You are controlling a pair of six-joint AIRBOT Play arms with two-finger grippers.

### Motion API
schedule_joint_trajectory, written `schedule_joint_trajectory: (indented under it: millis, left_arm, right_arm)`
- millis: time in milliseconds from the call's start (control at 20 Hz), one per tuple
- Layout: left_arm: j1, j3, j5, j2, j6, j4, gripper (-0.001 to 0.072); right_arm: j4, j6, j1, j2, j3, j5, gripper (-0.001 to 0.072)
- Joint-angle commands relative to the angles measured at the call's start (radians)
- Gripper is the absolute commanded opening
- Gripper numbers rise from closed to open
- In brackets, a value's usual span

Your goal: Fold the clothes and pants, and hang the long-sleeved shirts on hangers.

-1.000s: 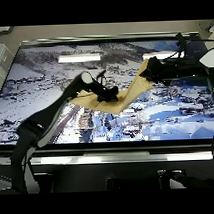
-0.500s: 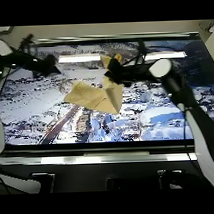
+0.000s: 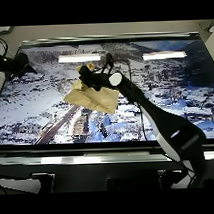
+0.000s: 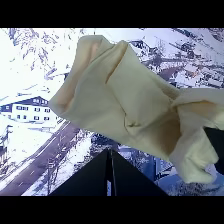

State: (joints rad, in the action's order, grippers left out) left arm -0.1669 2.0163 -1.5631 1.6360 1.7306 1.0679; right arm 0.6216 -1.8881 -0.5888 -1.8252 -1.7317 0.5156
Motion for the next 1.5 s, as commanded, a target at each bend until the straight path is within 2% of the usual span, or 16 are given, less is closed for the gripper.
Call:
schedule_joint_trajectory:
  millis: [0,200,250,350,400,450,500,650,800,900,950,1000,1050,1200,1450]
  left_arm:
    - [-0.010,0.000,-0.008,-0.002,-0.003,0.003,0.0016]
    - [-0.010,0.000,-0.008,-0.002,-0.003,0.002,0.0016]
    - [-0.010,0.000,-0.008,-0.002,-0.003,0.002,0.0016]
    - [-0.010,0.000,-0.008,-0.002,-0.004,0.002,0.0016]
    - [-0.010,0.000,-0.008,-0.002,-0.005,0.002,0.0016]
    - [-0.010,0.000,-0.008,-0.002,-0.007,0.002,0.0016]
    - [-0.010,0.000,-0.008,-0.003,-0.012,0.002,0.0016]
    - [-0.010,0.000,-0.008,-0.003,-0.014,0.002,0.0016]
    - [-0.010,0.000,-0.008,-0.003,-0.019,0.002,0.0016]
    - [-0.010,0.000,-0.008,-0.003,-0.022,0.002,0.0016]
    - [-0.010,0.000,-0.008,-0.003,-0.022,0.002,0.0016]
    - [-0.010,0.000,-0.008,-0.003,-0.022,0.002,0.0016]
    - [-0.010,0.000,-0.008,-0.003,-0.022,0.002,0.0017]
    - [-0.010,0.000,-0.009,-0.003,-0.021,0.002,0.0016]
    - [-0.009,0.000,-0.009,-0.003,-0.021,0.002,0.0017]
  right_arm:
    - [-0.019,-0.024,-0.033,-0.121,-0.095,-0.056,0.0023]
    - [-0.020,-0.023,-0.044,-0.185,-0.095,-0.141,0.0035]
    - [-0.019,-0.023,-0.044,-0.191,-0.095,-0.160,0.0134]
    - [-0.024,-0.019,-0.044,-0.187,-0.095,-0.199,0.0233]
    - [-0.024,-0.019,-0.042,-0.180,-0.095,-0.203,0.0334]
    - [-0.023,-0.012,-0.037,-0.169,-0.095,-0.204,0.0477]
    - [-0.023,0.003,-0.029,-0.153,-0.095,-0.189,0.0561]
    - [-0.015,0.082,0.068,-0.066,-0.095,-0.013,0.0561]
    - [0.070,0.156,0.264,0.025,-0.095,0.309,0.0562]
    - [0.100,0.243,0.406,0.045,-0.095,0.536,0.0563]
    - [0.104,0.279,0.466,0.043,-0.092,0.632,0.0579]
    - [0.106,0.315,0.523,0.043,-0.075,0.708,0.0662]
    - [0.103,0.344,0.564,0.043,-0.048,0.756,0.0665]
    - [0.062,0.436,0.612,0.043,0.090,0.807,0.0670]
    - [-0.073,0.579,0.564,0.040,0.333,0.633,0.0683]
